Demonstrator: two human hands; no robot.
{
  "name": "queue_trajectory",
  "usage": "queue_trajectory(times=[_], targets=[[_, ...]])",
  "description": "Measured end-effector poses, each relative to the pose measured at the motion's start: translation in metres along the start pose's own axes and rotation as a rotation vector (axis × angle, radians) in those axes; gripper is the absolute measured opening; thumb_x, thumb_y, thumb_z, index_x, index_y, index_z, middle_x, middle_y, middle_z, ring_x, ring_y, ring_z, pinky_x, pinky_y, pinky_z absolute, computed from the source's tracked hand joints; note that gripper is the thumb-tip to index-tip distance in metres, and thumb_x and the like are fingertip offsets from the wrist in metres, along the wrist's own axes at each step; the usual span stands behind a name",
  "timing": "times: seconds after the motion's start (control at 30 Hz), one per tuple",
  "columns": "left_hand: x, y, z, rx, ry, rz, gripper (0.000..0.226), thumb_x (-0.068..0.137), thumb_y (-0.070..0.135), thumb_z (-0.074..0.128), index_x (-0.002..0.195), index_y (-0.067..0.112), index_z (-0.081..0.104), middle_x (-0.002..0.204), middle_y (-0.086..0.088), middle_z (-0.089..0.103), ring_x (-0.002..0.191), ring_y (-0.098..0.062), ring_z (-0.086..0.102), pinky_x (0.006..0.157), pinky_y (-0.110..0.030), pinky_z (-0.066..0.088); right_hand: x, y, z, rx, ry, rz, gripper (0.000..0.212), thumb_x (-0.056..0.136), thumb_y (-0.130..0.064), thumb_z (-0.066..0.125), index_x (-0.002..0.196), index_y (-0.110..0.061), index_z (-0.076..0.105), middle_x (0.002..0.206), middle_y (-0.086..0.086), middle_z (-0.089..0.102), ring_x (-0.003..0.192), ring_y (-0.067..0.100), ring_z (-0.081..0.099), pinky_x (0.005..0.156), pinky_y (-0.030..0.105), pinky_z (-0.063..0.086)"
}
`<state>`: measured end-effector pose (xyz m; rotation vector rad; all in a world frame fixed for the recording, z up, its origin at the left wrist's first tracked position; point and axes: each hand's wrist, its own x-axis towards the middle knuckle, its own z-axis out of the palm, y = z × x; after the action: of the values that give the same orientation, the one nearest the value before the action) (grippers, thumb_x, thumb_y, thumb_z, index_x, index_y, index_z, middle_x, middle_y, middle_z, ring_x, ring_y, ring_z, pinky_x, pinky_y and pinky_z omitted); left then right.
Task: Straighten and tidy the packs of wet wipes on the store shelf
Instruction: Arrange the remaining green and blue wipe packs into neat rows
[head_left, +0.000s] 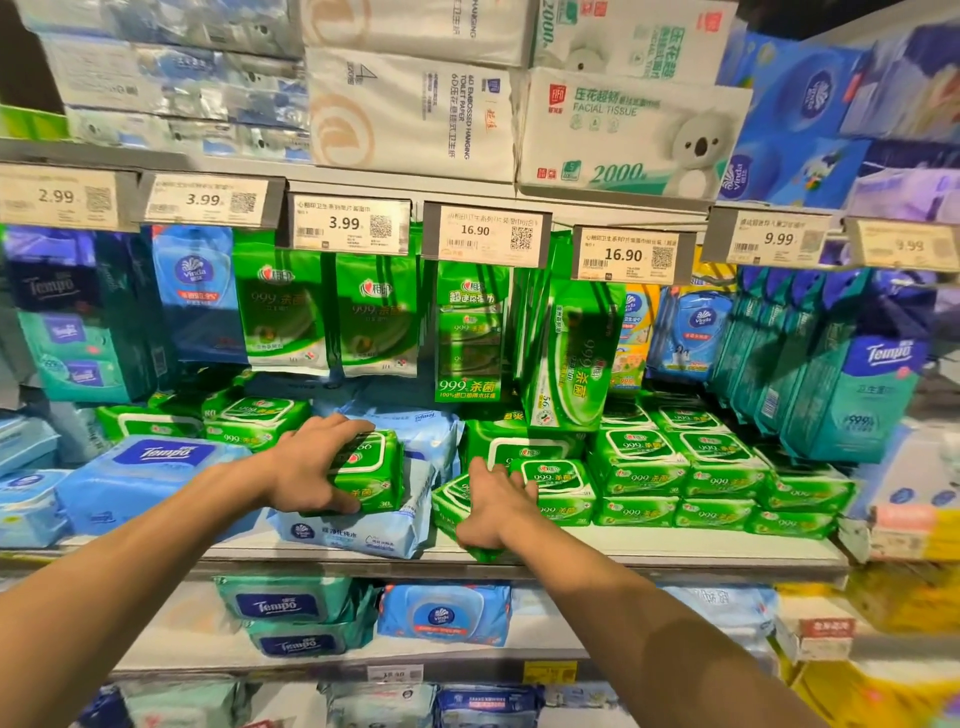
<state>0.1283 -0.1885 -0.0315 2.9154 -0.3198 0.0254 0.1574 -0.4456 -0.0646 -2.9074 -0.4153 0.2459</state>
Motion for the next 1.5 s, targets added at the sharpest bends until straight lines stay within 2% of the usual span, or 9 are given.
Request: queue_trajectory(times=[0.3, 0.5, 0.63, 0.77, 1.13, 1.2, 1.3, 1.43, 1.5], targets=[[0.008, -0.001, -0.001, 0.011, -0.009, 0.008, 0.107, 0.052, 0.064, 0.071, 0.144, 0.028, 0.03, 0.129, 0.005, 0.045, 0.122, -0.02, 0.04, 0.105, -0.048, 0.036, -0.007, 0.069, -0.045, -0.033, 0.133, -0.305, 0.091, 0.069, -0.026, 0.079, 0.144, -0.023, 0.028, 0.141, -0.001, 0.038, 0.131, 0.02, 0.034, 0.111, 0.041, 0.017], [0.009, 0.0, -0.001, 0.012, -0.014, 0.036, 0.107, 0.054, 0.062, 0.071, 0.146, 0.025, 0.029, 0.133, 0.002, 0.044, 0.125, -0.021, 0.039, 0.107, -0.049, 0.035, -0.003, 0.094, -0.047, -0.135, 0.12, -0.206, 0.088, 0.081, -0.02, 0.069, 0.151, -0.022, 0.016, 0.157, 0.004, 0.027, 0.141, 0.025, 0.026, 0.119, 0.045, 0.006], [0.008, -0.001, -0.001, -0.006, -0.019, 0.036, 0.105, 0.059, 0.059, 0.073, 0.147, 0.025, 0.027, 0.13, 0.003, 0.042, 0.124, -0.021, 0.039, 0.108, -0.05, 0.034, -0.003, 0.099, -0.052, -0.297, 0.133, -0.174, 0.093, 0.078, -0.008, 0.067, 0.153, -0.018, 0.015, 0.15, 0.008, 0.038, 0.135, 0.028, 0.036, 0.116, 0.038, 0.025], [0.005, -0.002, -0.001, -0.011, -0.016, 0.041, 0.103, 0.06, 0.061, 0.071, 0.147, 0.028, 0.026, 0.131, 0.003, 0.042, 0.123, -0.02, 0.038, 0.108, -0.049, 0.033, 0.0, 0.103, -0.046, -0.355, 0.152, -0.148, 0.089, 0.078, -0.008, 0.066, 0.152, -0.017, 0.017, 0.15, 0.008, 0.039, 0.136, 0.028, 0.037, 0.115, 0.036, 0.027], [0.001, -0.016, -0.003, 0.011, 0.028, -0.002, 0.129, 0.044, 0.077, 0.069, 0.15, 0.021, 0.021, 0.141, -0.001, 0.037, 0.128, -0.024, 0.036, 0.109, -0.047, 0.035, -0.022, 0.09, -0.022, -0.364, 0.218, -0.054, 0.091, 0.084, -0.021, 0.053, 0.154, -0.009, -0.005, 0.161, 0.012, 0.005, 0.148, 0.032, 0.003, 0.121, 0.043, 0.0], [-0.011, -0.027, -0.007, -0.003, 0.047, -0.013, 0.129, 0.042, 0.077, 0.067, 0.15, 0.021, 0.023, 0.143, -0.002, 0.037, 0.13, -0.025, 0.036, 0.109, -0.045, 0.035, -0.03, 0.084, -0.006, -0.353, 0.295, -0.09, 0.089, 0.084, -0.027, 0.051, 0.154, -0.003, 0.0, 0.161, 0.017, 0.006, 0.149, 0.034, 0.003, 0.119, 0.043, 0.002], [-0.036, -0.051, -0.011, -0.035, 0.087, -0.082, 0.124, 0.042, 0.076, 0.063, 0.149, 0.025, 0.026, 0.151, -0.005, 0.031, 0.138, -0.026, 0.029, 0.113, -0.045, 0.029, -0.037, 0.063, 0.005, -0.38, 0.318, -0.122, 0.094, 0.071, -0.041, 0.057, 0.149, 0.002, 0.027, 0.152, 0.025, 0.032, 0.144, 0.042, 0.021, 0.116, 0.051, 0.022], [-0.072, -0.095, -0.016, 0.005, 0.131, -0.199, 0.115, 0.044, 0.076, 0.056, 0.145, 0.027, 0.035, 0.147, -0.005, 0.037, 0.136, -0.029, 0.034, 0.109, -0.048, 0.033, -0.037, 0.027, -0.001, -0.425, 0.193, -0.103, 0.093, 0.089, -0.049, 0.044, 0.153, -0.004, -0.006, 0.161, 0.019, -0.006, 0.148, 0.036, -0.007, 0.121, 0.044, 0.003], [-0.09, -0.117, -0.02, 0.028, 0.139, -0.261, 0.116, 0.042, 0.078, 0.052, 0.144, 0.024, 0.038, 0.144, -0.006, 0.039, 0.132, -0.029, 0.037, 0.108, -0.046, 0.035, -0.032, 0.004, -0.004, -0.429, 0.175, -0.138, 0.09, 0.09, -0.046, 0.044, 0.153, -0.006, -0.006, 0.162, 0.016, -0.006, 0.149, 0.033, -0.004, 0.122, 0.041, 0.005]])
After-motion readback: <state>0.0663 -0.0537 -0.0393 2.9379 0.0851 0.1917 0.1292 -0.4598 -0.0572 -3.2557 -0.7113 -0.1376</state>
